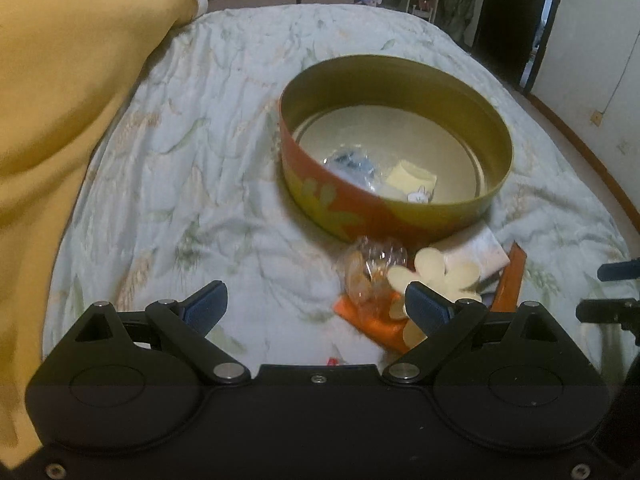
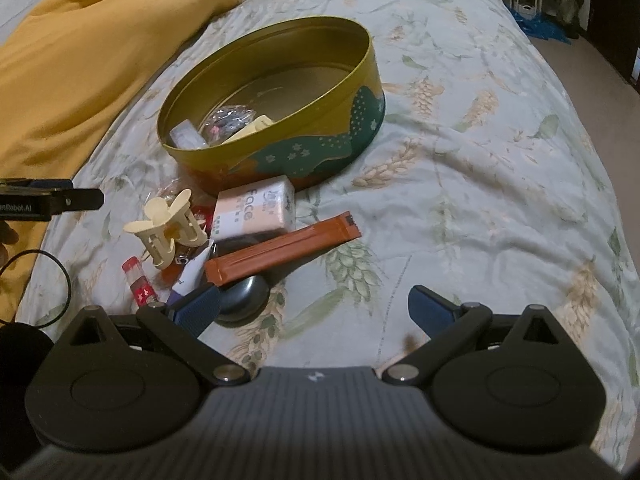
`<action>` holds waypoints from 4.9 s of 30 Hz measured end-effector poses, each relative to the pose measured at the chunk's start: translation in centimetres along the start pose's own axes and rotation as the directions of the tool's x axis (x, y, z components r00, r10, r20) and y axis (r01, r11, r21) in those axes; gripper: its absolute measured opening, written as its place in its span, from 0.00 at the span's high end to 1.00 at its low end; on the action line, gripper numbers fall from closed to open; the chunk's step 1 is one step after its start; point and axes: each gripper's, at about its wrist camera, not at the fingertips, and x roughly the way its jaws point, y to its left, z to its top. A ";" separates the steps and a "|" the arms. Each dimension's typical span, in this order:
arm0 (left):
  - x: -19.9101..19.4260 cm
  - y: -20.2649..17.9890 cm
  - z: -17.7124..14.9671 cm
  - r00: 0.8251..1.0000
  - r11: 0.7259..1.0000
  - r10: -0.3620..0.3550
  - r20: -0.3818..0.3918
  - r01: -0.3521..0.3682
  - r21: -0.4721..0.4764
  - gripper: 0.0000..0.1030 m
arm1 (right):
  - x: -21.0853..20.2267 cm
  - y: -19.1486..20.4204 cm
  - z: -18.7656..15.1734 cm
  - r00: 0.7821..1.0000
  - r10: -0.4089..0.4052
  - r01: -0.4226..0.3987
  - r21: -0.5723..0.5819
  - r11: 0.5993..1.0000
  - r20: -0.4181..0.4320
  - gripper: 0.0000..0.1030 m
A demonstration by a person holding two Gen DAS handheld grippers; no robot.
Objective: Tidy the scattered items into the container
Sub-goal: 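Withdraw the open left gripper from the tin back toward the pile, then grasp the orange strip with the right gripper and lift it, then carry the orange strip into the tin with the right gripper while the left gripper hovers, then grasp the red-and-white lighter with the left gripper while the right gripper withdraws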
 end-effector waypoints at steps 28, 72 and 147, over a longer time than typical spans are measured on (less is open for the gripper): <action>0.1 -3.4 -4.9 1.000 0.984 -0.002 -0.027 0.006 0.176 0.08 | 5.5 0.7 4.2 0.983 0.113 -0.043 0.416 0.908 -0.145 0.11; 2.4 -3.2 -6.3 0.992 0.978 -0.065 -0.109 0.084 0.188 0.08 | -0.7 4.1 6.7 0.986 0.017 -0.016 0.012 1.000 -0.164 0.97; 7.7 -3.6 -5.2 0.953 0.921 -0.147 -0.264 0.229 0.315 0.07 | -2.6 0.6 9.9 0.997 -0.073 0.071 0.127 0.989 0.014 0.00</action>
